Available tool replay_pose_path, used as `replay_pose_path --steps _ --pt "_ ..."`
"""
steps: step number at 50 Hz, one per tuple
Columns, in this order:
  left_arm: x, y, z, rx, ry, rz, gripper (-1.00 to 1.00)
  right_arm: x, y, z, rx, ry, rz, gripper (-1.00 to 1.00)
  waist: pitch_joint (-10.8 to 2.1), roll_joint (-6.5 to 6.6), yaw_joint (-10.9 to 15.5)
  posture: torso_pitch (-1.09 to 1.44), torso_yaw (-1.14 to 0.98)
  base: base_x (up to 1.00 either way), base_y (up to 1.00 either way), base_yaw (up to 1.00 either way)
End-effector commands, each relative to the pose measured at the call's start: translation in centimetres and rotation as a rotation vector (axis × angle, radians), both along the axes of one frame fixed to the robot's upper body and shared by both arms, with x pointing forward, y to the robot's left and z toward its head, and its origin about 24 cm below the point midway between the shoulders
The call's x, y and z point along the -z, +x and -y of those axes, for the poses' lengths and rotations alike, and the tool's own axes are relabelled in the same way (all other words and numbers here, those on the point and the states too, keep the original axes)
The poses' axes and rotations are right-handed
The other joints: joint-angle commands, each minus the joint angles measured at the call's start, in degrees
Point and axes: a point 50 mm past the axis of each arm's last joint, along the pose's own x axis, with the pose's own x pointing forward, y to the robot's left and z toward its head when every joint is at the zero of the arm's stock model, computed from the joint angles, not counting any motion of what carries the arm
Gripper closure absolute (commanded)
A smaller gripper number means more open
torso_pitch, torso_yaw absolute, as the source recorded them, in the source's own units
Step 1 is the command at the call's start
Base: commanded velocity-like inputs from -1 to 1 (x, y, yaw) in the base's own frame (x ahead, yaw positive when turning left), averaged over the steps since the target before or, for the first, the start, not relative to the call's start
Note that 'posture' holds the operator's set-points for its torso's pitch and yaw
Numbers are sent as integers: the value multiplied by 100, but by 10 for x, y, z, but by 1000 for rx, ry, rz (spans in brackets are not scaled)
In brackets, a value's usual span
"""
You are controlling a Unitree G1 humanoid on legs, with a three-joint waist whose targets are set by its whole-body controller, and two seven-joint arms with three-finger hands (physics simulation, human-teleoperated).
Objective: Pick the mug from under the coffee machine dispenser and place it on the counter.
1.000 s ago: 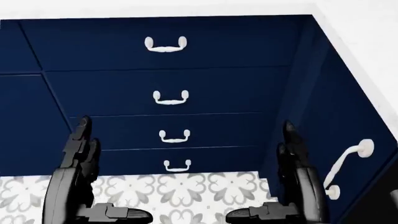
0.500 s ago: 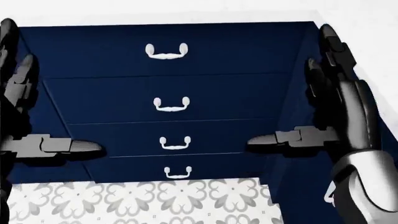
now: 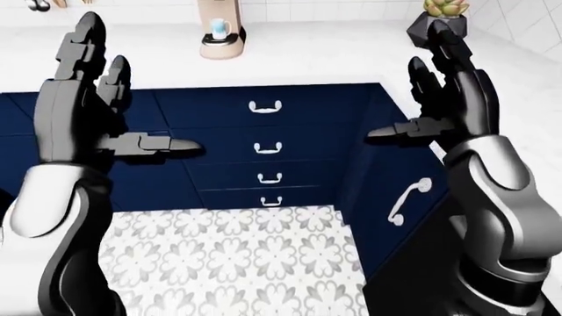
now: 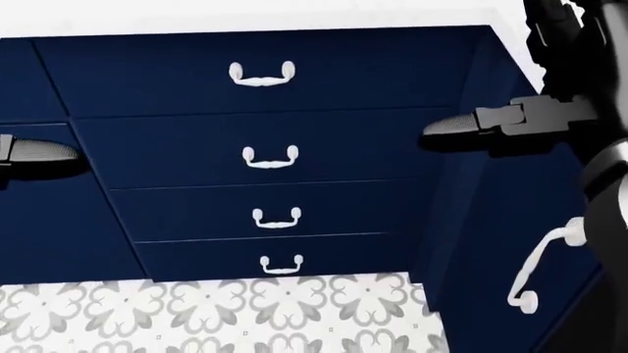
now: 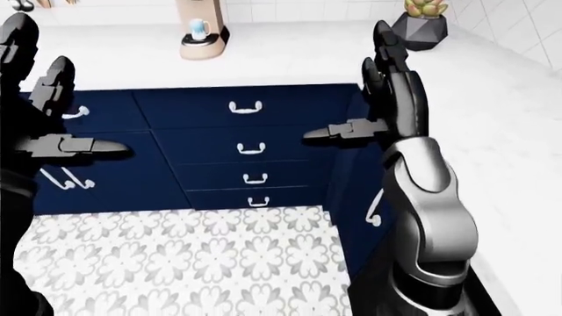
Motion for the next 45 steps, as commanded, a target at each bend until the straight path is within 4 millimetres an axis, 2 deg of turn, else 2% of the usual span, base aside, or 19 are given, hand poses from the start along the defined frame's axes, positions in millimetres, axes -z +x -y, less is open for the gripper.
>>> replay_pose_path --steps 1,2,5,10,15,18,21,22,23,24,26,30,31,34,35,36,37,39,45 --pt "-14 -5 0 -3 12 71 -100 -16 -5 0 3 -11 83 -100 -115 9 -2 0 0 0 0 0" --pt "-15 -6 -1 -5 13 73 -100 -17 -5 1 4 -14 86 -100 -241 34 -10 0 0 5 0 0" --pt "-17 -7 -2 -9 14 79 -100 -19 -5 1 3 -18 92 -100 -88 51 -14 0 0 12 0 0" --pt "-20 -8 -4 -21 15 89 -100 -21 -5 1 1 -24 98 -100 33 -38 -24 0 0 21 0 0" --pt "-21 -8 -5 -22 14 91 -100 -22 -7 1 0 -26 99 -100 9 4 -22 0 0 26 0 0" --pt "-22 -8 -6 -32 10 95 -100 -24 -7 0 -2 -27 102 -100 -21 175 -34 0 0 26 0 0" --pt "-23 -8 -7 -31 10 96 -100 -25 -7 0 -6 -28 103 -100 -26 532 -63 0 0 26 0 0" --pt "-22 -8 -6 -31 11 94 -100 -26 -6 0 -5 -29 105 -100 -2 327 -20 0 0 26 0 0" --pt "-22 -9 -7 -31 12 94 -100 -28 -7 0 -6 -29 106 -100 -6 427 -71 0 0 26 0 0" --pt "-23 -9 -7 -34 12 95 -100 -28 -7 0 -5 -29 107 -100 -35 421 -43 0 0 26 0 0" --pt "-24 -9 -7 -34 12 97 -100 -29 -7 1 -5 -28 109 -100 -89 345 -31 0 0 27 0 0" --pt "-23 -10 -8 -35 13 94 -100 -28 -8 1 -6 -29 107 -100 -42 138 29 0 0 26 0 0" --pt "-23 -10 -8 -35 14 95 -100 -28 -8 1 -7 -29 107 -100 -53 59 48 0 0 27 2 0" --pt "-24 -10 -8 -35 12 96 -100 -28 -9 1 -6 -29 107 -100 -94 -318 81 0 0 26 1 0" --pt "-24 -10 -8 -37 13 95 -100 -28 -9 1 -6 -29 106 -100 -80 -125 25 0 0 26 8 0" --pt "-24 -11 -8 -37 13 95 -100 -27 -9 1 -7 -28 103 -100 -64 -287 60 0 0 26 9 0" --pt "-24 -10 -8 -37 12 94 -100 -26 -9 1 -6 -29 103 -100 -53 -312 28 0 0 27 9 0" --pt "-24 -11 -9 -37 12 94 -100 -26 -8 1 -6 -28 102 -100 -89 -266 -6 0 0 26 11 0" --pt "-26 -12 -9 -38 9 95 -100 -28 -9 1 -7 -24 103 -100 -16 19 -63 0 0 26 15 0"
